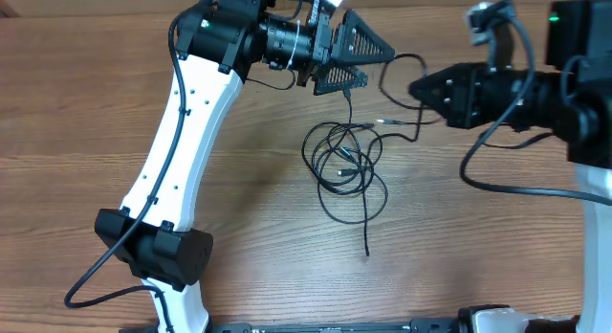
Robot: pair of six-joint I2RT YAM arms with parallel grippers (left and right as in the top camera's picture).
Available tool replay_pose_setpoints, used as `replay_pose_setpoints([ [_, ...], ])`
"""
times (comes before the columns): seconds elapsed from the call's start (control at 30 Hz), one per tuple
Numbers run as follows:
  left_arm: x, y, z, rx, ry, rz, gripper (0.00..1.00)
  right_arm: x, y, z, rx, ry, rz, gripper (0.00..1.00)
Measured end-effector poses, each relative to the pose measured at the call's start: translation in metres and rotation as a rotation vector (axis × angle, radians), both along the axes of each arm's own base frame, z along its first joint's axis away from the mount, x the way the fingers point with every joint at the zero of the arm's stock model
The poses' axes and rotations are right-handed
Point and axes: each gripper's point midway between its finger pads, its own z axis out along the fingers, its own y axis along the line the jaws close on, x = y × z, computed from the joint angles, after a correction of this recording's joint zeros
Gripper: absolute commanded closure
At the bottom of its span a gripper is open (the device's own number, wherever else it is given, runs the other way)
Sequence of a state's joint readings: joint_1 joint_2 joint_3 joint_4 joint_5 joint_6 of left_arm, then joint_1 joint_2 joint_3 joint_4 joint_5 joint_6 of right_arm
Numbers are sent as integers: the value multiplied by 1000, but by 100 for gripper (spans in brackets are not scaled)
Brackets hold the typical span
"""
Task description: Untangle cables
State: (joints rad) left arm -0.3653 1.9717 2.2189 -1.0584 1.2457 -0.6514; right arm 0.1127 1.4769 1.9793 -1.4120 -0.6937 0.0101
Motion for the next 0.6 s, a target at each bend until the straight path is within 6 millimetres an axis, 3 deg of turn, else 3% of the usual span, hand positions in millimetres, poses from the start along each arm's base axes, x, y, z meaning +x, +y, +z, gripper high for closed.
replay_pose_setpoints([
  [0.4,7,0,-5,70,330,124,14,3,39,-8,-83,-70,88,96],
  [0.6,7,0,-5,80,409,143,32,3,54,-4,-101,-122,116,96],
])
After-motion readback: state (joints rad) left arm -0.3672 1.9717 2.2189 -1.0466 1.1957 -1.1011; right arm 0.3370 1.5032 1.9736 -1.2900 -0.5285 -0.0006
